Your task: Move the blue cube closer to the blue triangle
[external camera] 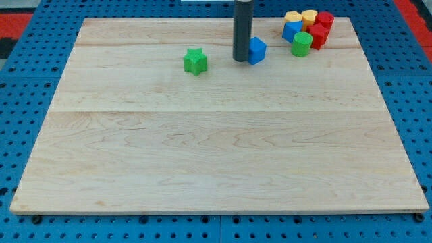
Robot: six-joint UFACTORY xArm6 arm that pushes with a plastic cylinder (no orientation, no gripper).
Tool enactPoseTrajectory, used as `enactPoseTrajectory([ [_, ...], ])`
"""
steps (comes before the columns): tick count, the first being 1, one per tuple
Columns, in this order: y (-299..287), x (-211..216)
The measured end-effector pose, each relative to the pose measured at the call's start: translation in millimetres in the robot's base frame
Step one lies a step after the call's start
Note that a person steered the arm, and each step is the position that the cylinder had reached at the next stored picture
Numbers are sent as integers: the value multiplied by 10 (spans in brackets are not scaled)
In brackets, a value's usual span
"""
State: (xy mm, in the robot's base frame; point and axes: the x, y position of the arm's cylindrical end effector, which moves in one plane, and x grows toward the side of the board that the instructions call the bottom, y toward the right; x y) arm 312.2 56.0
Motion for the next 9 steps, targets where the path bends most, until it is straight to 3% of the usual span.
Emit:
enactPoseTrajectory([
  [5, 231, -506],
  [7, 215, -38],
  [9, 284, -106],
])
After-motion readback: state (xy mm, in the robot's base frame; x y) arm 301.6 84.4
